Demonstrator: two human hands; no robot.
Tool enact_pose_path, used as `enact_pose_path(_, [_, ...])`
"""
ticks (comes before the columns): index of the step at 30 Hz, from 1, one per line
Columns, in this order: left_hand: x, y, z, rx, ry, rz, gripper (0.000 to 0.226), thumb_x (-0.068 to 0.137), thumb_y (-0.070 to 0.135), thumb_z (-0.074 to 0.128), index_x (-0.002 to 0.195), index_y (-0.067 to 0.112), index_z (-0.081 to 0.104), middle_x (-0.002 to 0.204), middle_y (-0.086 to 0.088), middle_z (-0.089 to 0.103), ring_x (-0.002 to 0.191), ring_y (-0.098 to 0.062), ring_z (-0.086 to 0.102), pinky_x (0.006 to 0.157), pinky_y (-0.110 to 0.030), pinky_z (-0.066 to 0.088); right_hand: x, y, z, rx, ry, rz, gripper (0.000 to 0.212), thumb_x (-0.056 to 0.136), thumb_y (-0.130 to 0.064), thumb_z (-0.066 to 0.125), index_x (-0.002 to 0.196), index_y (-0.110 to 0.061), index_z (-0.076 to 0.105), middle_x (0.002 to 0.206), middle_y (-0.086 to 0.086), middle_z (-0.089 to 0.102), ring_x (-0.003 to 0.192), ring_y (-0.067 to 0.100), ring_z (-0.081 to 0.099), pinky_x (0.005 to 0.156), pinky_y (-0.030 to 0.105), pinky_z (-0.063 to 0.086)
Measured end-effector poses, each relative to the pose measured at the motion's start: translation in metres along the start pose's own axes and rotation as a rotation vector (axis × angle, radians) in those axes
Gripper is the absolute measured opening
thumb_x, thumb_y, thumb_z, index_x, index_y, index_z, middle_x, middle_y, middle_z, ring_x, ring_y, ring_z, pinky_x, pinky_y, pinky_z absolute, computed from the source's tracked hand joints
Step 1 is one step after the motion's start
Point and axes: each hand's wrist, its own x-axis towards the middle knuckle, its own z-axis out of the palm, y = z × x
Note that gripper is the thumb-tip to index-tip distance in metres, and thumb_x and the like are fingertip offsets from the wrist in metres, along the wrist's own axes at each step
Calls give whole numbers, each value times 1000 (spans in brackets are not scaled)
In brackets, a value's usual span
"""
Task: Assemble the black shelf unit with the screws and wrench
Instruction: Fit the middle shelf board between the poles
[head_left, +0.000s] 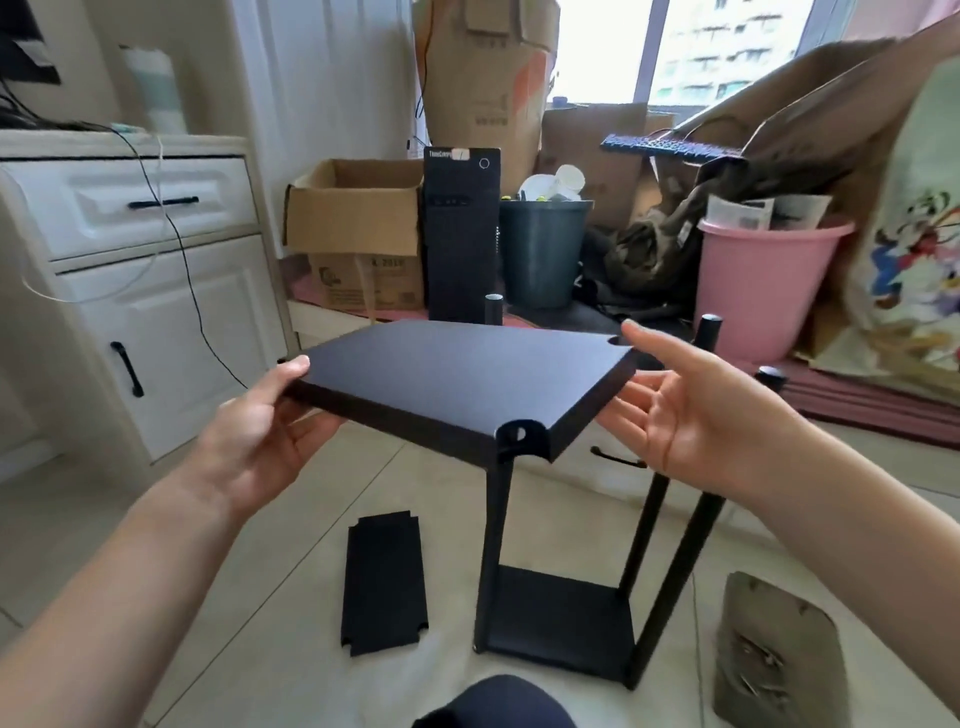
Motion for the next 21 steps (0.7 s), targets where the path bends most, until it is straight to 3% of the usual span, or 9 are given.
enact_pose_path(3, [-8,0,28,-38,-4,59,11,99,19,61,97,8,62,82,-6,78,74,-18,77,57,-27,60,-13,-14,-11,108,10,-74,48,82,-19,72,121,6,59,114,19,71,100,27,72,72,33,62])
enact_pose_path(6, [-10,-5,54,-45,-18,119,13,99,16,62,101,3,59,86,-10,78,81,-26,77,60,-33,62,-20,-23,-20,32,29,-110,47,77,-14,71,118,7,60,112,22,71,99,31,72,72,36,62])
enact_pose_path(9, [-8,-13,78,-53,-56,150,18,98,14,64,107,0,59,90,-13,78,85,-30,77,64,-37,62,-22,-35,-26,-154,83,-160,38,80,-15,73,113,2,62,102,21,73,88,34,74,64,35,61])
enact_pose_path(14, [-1,-25,114,8,-141,123,20,96,12,64,112,0,61,93,-15,78,89,-34,76,68,-37,63,-5,-67,-44,-394,338,-290,14,92,-12,67,99,-1,63,79,13,72,64,26,72,55,30,58])
enact_pose_path(18, [14,-36,136,179,-149,184,23,96,26,66,110,7,65,91,-8,78,93,-25,76,87,-37,59,11,-96,-75,-475,457,-298,8,94,-11,61,99,-5,61,94,13,65,72,26,66,73,36,59])
enact_pose_path(21, [29,-45,147,249,-140,171,30,99,38,60,115,13,65,97,-8,79,94,-21,76,92,-37,54,17,-114,-94,-569,465,-277,3,94,-11,59,93,-8,59,82,8,62,61,18,63,59,30,53])
